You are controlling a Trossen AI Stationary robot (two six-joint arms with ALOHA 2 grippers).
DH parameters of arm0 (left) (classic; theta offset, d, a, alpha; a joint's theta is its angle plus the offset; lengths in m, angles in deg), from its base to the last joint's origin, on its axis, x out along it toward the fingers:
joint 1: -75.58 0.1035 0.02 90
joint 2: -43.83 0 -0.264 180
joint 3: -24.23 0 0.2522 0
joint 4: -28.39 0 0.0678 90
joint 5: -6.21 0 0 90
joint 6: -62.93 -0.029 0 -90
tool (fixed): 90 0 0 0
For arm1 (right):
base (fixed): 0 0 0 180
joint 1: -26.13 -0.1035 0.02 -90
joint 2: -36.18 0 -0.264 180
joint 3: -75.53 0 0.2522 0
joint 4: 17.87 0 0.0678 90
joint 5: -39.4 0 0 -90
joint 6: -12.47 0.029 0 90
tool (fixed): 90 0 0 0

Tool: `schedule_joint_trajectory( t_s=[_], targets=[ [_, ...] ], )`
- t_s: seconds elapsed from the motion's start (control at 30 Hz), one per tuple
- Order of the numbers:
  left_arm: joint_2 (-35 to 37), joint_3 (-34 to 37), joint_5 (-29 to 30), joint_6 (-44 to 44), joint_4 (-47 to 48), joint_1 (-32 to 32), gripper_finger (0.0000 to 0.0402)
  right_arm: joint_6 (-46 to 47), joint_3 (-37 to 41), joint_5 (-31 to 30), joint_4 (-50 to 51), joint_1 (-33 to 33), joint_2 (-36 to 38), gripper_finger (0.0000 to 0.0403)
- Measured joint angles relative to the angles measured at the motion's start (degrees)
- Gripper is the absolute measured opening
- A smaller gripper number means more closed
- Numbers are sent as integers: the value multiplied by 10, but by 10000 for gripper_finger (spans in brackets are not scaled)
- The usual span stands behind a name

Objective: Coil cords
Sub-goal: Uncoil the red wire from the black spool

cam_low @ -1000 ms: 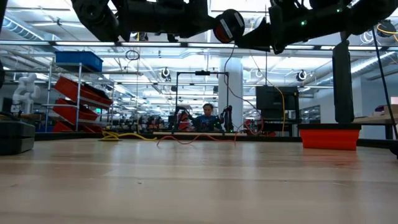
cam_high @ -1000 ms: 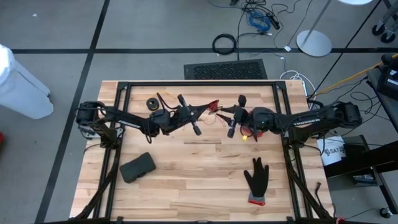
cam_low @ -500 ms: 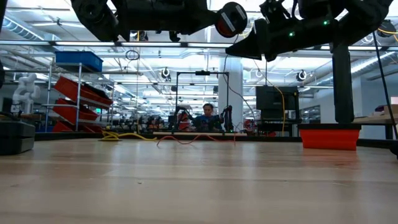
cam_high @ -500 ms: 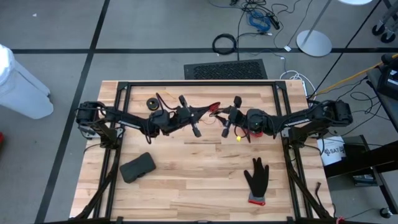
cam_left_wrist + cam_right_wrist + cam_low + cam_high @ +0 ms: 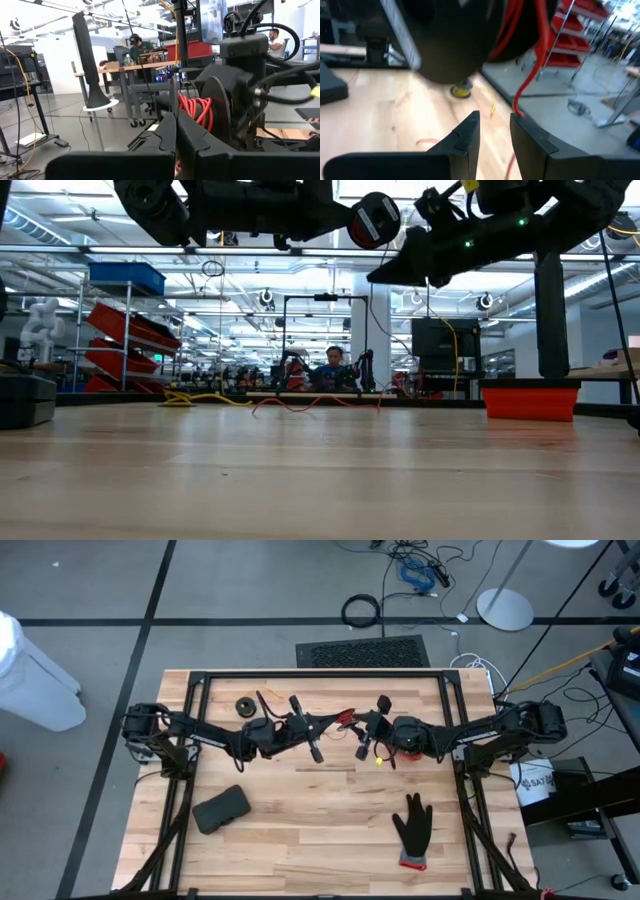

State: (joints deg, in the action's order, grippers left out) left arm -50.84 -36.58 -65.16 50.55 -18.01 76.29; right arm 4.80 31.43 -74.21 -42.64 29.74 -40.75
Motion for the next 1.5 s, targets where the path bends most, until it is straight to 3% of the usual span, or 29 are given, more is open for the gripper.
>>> schedule_joint_trajectory(
  t_s=[0.37, 0.57, 0.93, 1.17, 1.5],
  targets=[
    [0, 0, 0, 0, 1, 0, 0, 27, 0, -4, 44, -9, 9, 93],
    [0, 0, 0, 0, 9, 0, 0, 13, 0, -51, 92, -18, 53, 93],
    [0, 0, -4, 0, 6, 0, 0, 10, 0, -19, 83, -14, 57, 93],
    [0, 0, -19, 16, 6, 0, 0, -4, 0, -19, 24, -13, 32, 93],
    [0, 0, -19, 15, 12, 0, 0, -12, 0, -23, 42, -12, 30, 40]
  ],
)
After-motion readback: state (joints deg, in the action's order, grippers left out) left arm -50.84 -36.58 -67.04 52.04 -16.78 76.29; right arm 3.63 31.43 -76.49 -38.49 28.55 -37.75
